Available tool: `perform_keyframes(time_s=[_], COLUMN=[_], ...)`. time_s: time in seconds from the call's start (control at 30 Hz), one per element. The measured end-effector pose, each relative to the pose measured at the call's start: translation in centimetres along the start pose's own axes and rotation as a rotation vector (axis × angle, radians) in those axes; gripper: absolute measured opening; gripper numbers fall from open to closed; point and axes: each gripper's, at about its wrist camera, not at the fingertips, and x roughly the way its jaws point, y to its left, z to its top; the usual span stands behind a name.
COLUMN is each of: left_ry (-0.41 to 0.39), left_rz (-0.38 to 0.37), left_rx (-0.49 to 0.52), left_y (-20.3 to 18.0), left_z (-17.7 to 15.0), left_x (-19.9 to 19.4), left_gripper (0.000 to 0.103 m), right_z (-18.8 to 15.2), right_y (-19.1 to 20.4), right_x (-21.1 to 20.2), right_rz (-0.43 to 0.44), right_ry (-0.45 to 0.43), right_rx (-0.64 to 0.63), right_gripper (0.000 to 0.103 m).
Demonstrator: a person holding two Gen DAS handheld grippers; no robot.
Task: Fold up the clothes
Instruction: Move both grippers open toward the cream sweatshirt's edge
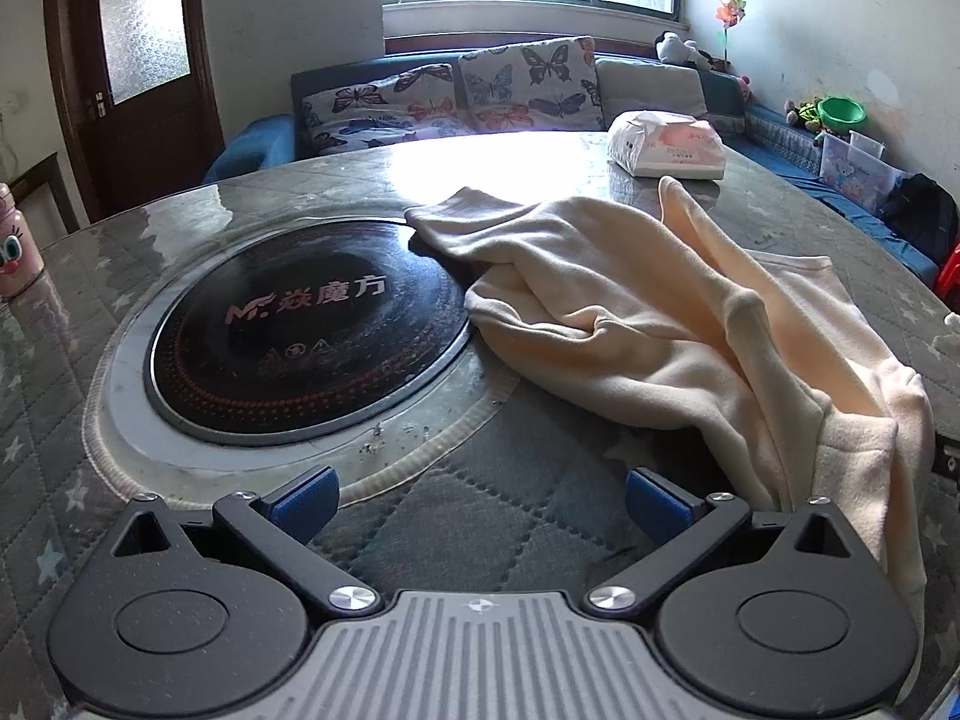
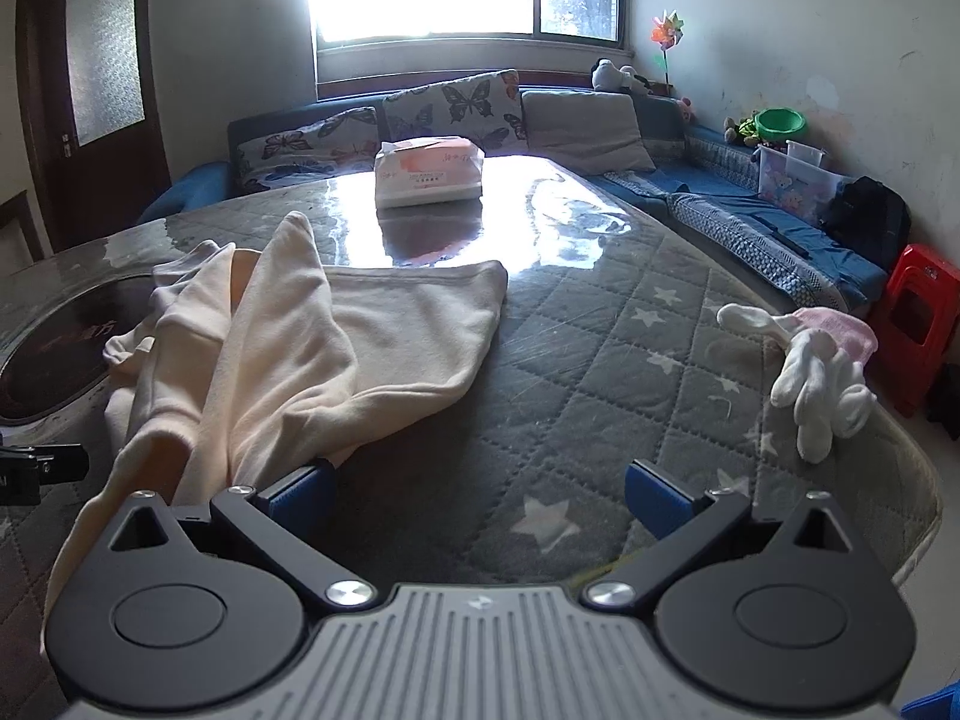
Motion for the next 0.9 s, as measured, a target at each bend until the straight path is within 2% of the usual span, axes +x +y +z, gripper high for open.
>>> perform_keyframes(time_s=[0.17, 0.9], left_ry=[-0.013, 0.0], left_rz=[-0.015, -0.03], left_rx=[-0.006, 0.049], left_y=[-0.1, -2.0], left_z=[-0.4, -1.0], left_x=[-0.8, -2.0], left_gripper=[0.103, 0.103], right_z=[-0.9, -1.2], right_y=[0.1, 1.6], right_x=[-1.1, -2.8], right_rz=[0.029, 0.05], right_ry=[-0.002, 0.018], right_rx=[0.035, -0.012], right_gripper=[0.103, 0.103])
